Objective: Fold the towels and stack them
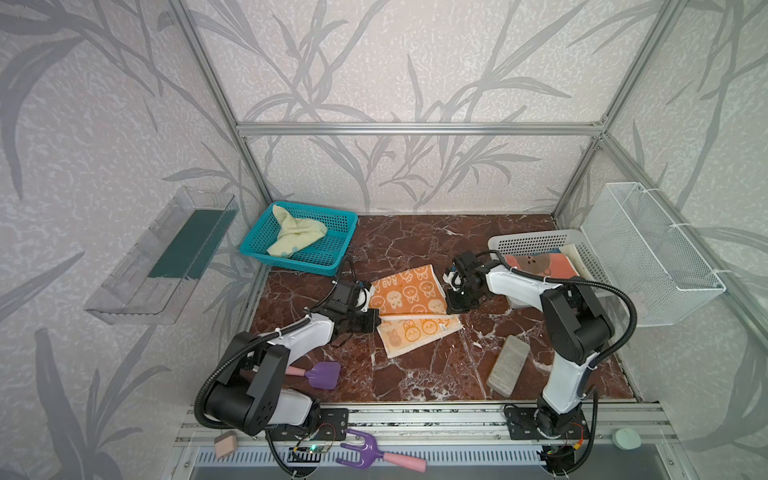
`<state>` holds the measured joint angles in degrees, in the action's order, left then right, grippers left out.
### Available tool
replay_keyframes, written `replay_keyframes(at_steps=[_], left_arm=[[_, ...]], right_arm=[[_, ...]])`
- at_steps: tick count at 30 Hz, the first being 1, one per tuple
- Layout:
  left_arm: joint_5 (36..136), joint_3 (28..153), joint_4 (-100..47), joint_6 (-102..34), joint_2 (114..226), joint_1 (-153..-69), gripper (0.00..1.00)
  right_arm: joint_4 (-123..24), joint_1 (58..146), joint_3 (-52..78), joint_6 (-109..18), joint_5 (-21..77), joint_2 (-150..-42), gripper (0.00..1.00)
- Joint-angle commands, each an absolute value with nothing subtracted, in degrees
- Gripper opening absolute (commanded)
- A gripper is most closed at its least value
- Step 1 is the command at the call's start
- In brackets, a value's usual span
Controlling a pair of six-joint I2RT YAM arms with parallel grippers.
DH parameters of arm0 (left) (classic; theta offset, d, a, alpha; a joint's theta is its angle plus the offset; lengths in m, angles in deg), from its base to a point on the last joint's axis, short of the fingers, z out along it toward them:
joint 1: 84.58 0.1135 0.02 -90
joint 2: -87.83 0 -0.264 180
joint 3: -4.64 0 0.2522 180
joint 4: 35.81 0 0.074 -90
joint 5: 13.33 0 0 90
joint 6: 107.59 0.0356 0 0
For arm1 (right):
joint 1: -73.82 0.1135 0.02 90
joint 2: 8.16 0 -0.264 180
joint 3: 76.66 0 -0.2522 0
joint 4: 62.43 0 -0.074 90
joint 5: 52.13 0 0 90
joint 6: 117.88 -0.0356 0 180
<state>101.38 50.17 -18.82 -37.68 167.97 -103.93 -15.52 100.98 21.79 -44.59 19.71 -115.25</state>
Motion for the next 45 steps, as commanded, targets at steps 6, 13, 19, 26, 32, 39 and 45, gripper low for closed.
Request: replay_keyframes(at_steps=[6,13,19,26,32,39,45], left_arm=[[97.29,51.00,-16.82,-38.97,162.15,-102.86,0.00],[91.79,53.79,-6.66,-37.83,154.76,-106.67,0.00],[89.60,48.17,-8.40,-42.92,153.38,-112.41,0.00],[90.54,41.36,-19.20,-48.90,161.03,-114.14,0.00],[89.33,45.12,-19.19,-48.73,171.24,-113.85,0.00],[88.10,55.47,-14.83,-42.72,179.11,-108.96,0.00],[91.25,62.54,-11.26,-37.94,180.23,-105.85,0.00]], right_arm=[[-11.02,99.66,19.19,-43.51,26.15,-110.55,0.00],[-5.38,99.49,15.76,-41.01,27.23,-106.43,0.00],[-5.32,99.49,20.45,-38.80,26.03,-107.94,0.00],[-10.61,99.49,27.66,-38.62,26.41,-113.99,0.00],[-11.91,99.31,27.65,-38.89,28.69,-115.03,0.00],[-10.89,97.61,22.32,-40.31,28.72,-115.82,0.00],[-9.15,96.58,19.02,-41.27,27.10,-113.36,0.00]])
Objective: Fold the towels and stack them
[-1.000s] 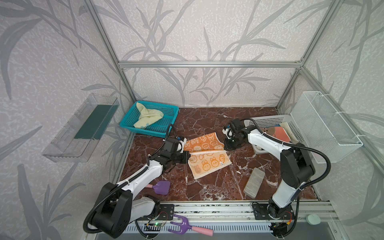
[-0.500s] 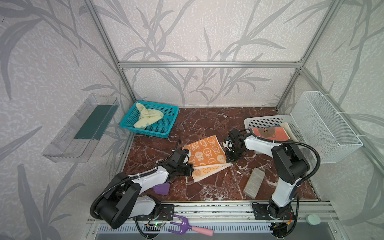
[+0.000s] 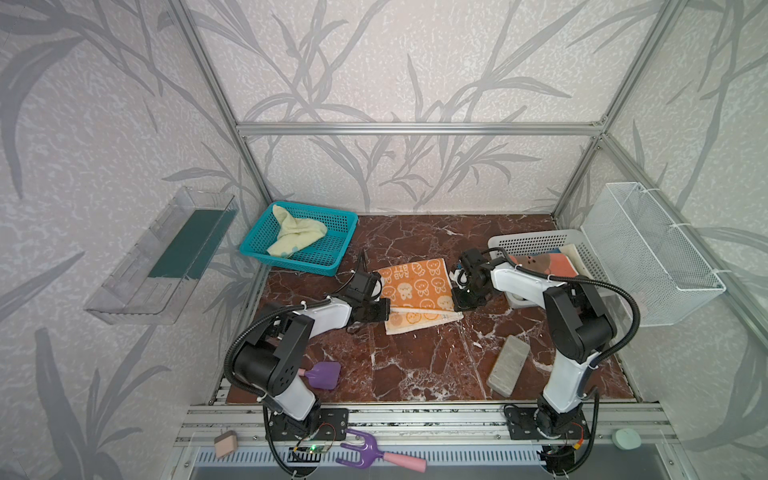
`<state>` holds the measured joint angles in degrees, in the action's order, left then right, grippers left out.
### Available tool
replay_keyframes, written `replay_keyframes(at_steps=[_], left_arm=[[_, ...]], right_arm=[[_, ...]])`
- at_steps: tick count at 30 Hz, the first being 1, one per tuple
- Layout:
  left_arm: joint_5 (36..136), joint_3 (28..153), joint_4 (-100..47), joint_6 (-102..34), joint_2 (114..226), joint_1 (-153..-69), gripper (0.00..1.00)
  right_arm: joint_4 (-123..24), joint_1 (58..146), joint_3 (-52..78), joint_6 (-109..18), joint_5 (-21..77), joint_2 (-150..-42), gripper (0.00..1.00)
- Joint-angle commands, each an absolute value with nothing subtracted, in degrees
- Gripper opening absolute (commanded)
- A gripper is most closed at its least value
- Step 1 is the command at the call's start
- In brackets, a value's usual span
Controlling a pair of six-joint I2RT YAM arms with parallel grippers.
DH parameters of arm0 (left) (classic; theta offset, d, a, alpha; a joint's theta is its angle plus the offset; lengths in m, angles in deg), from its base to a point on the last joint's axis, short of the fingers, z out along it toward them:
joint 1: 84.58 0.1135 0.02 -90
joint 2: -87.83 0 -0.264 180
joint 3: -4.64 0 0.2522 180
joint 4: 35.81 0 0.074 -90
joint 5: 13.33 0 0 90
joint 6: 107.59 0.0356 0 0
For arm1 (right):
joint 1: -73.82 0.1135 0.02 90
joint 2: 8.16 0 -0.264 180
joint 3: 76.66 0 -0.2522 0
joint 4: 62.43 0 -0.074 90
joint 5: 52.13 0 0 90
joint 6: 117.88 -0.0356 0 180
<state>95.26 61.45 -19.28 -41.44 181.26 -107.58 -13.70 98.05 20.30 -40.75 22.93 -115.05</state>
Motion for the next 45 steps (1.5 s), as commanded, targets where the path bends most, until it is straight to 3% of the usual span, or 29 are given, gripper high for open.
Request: replay_keyframes(at_steps=[1,11,25,28,32,35,40,45], left_arm=[[91.20,62.32,-10.99,-37.81,178.79,-105.80,0.00],[89.88,60.08,-4.50,-37.95,167.12,-110.76,0.00],[90.84,52.00,-14.49,-44.35,173.98,-116.57,0.00],[91.16,52.02,-13.28,-44.95,171.69,-116.97,0.14],[91.69,52.42,-7.47,-44.71,164.78,-117.10,0.36],[91.51,52.09,-2.65,-44.48,158.24,-117.10,0.43],[90.99,49.23,-3.40,-47.26,151.70,-117.08,0.43],[95.01,51.70,-7.73,-50.40,156.63,-117.14,0.41]], right_arm=[[-8.61,96.59,18.67,-41.09,27.23,-112.58,0.00],[-4.19,95.46,18.02,-38.27,27.63,-108.59,0.00],[-9.05,94.30,25.20,-36.07,26.26,-114.23,0.00],[-8.27,94.30,25.25,-35.66,26.89,-113.51,0.00],[-6.29,94.26,25.08,-34.90,28.99,-109.53,0.28],[-4.67,94.30,25.07,-34.52,30.33,-106.26,0.43],[-2.68,94.33,24.60,-34.21,30.30,-102.48,0.47],[-4.18,94.72,24.63,-34.36,28.66,-104.12,0.47]])
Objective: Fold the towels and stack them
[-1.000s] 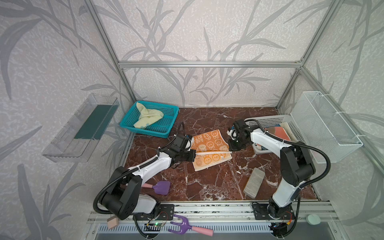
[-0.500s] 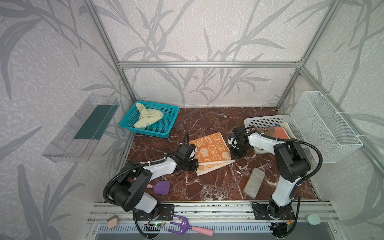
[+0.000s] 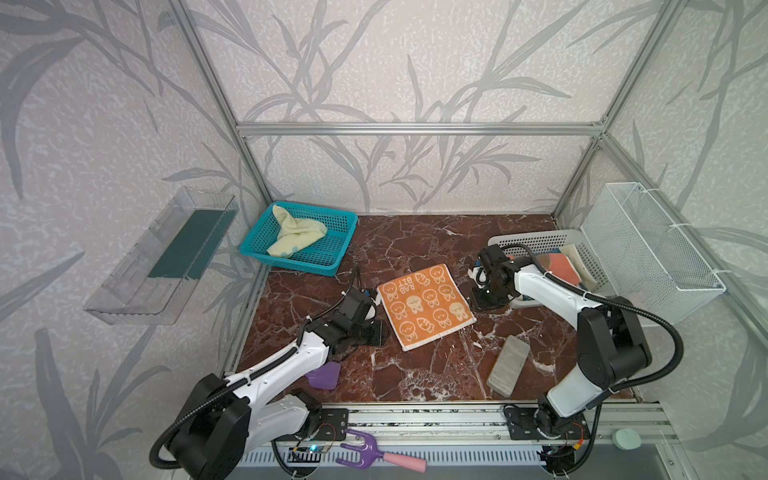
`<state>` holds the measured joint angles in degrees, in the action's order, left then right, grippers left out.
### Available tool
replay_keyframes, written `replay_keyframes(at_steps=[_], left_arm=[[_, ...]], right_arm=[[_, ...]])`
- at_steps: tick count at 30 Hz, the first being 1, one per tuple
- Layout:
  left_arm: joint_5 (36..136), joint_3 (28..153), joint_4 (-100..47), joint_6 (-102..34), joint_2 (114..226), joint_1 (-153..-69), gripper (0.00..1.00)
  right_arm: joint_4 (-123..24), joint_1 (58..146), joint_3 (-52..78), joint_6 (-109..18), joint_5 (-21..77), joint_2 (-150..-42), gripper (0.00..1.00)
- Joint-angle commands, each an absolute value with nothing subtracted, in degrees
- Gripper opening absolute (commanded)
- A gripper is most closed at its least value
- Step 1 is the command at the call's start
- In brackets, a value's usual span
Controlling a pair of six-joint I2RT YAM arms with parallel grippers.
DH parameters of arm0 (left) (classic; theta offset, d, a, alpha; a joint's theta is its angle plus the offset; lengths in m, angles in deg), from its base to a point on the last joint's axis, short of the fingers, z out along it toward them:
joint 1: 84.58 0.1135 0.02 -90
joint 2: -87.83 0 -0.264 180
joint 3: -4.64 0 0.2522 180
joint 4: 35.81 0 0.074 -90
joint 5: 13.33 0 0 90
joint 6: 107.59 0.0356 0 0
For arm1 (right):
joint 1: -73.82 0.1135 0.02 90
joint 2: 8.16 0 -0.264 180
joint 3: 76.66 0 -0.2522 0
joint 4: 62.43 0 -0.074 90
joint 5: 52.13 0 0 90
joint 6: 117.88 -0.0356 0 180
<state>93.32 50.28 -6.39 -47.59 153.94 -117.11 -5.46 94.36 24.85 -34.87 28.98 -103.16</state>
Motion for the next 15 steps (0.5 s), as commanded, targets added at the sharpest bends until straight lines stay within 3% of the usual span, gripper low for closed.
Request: replay_keyframes(at_steps=[1,3,7,11,15], left_arm=[[95.78,52.84,-7.97,-50.69,158.20,-117.23,0.40],[97.53,55.85,-8.86,-51.07,162.02,-117.72,0.36],[99.70,60.07,-10.97,-50.92,169.08,-118.83,0.32],[99.63,60.91,-11.54,-50.61,174.18,-119.16,0.33],[94.47,61.33,-5.81,-48.20,176.62,-118.98,0.40]], right_arm=[[-4.77,94.98,24.58,-34.34,28.24,-104.50,0.47],[-6.85,95.73,24.55,-33.87,26.67,-105.56,0.43],[-9.11,96.44,24.10,-33.46,23.92,-110.34,0.17],[-10.19,98.47,26.49,-34.71,24.24,-112.61,0.14],[-10.95,103.52,29.77,-37.72,25.16,-113.14,0.12]])
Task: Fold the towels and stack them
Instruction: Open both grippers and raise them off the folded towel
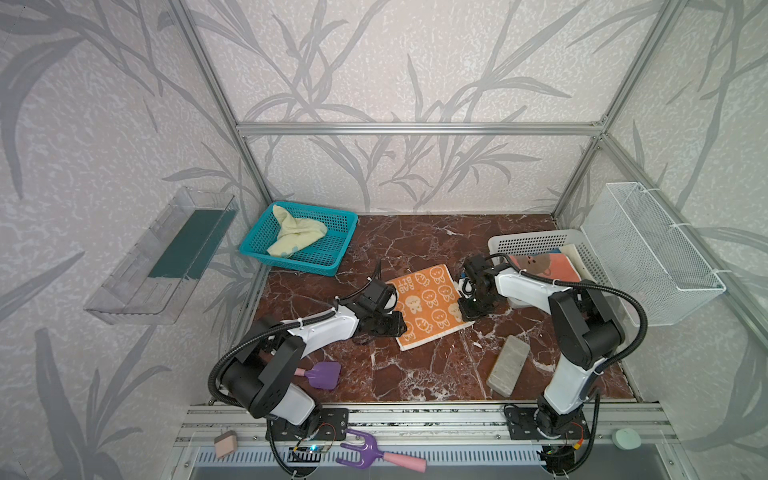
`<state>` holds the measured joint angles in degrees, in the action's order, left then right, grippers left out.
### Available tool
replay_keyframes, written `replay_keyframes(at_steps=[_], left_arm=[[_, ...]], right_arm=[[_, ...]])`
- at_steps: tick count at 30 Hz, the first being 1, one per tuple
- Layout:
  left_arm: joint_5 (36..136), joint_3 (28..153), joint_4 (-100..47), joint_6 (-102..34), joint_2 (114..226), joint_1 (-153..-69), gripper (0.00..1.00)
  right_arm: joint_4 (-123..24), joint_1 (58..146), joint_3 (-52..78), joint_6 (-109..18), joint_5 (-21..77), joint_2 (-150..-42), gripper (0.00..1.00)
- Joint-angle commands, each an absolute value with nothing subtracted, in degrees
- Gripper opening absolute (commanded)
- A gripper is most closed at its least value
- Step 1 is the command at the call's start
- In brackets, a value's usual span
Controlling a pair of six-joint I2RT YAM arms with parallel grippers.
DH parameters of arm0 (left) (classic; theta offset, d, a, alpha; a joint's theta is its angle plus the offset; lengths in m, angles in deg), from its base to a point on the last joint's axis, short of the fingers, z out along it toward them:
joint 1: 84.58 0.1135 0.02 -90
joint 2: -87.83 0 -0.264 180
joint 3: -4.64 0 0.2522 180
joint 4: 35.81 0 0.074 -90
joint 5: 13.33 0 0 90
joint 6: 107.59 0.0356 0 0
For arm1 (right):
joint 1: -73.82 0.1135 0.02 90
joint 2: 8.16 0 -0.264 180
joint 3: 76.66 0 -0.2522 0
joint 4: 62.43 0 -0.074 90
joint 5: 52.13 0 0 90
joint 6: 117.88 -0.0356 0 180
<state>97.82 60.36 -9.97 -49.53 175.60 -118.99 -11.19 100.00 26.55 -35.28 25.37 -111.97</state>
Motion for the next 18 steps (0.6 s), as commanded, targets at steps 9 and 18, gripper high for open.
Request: replay_keyframes(at_steps=[9,18], left_arm=[[89.06,61.86,5.48,-44.61,174.14,-115.52,0.43],[89.63,72.97,3.75,-42.76,174.84,-103.86,0.48]], right_arm=[[-11.42,110.33,33.12,-46.79,27.39,-103.04,0.27],[-9.87,103.00,15.97,-40.68,33.68,-104.31,0.47]])
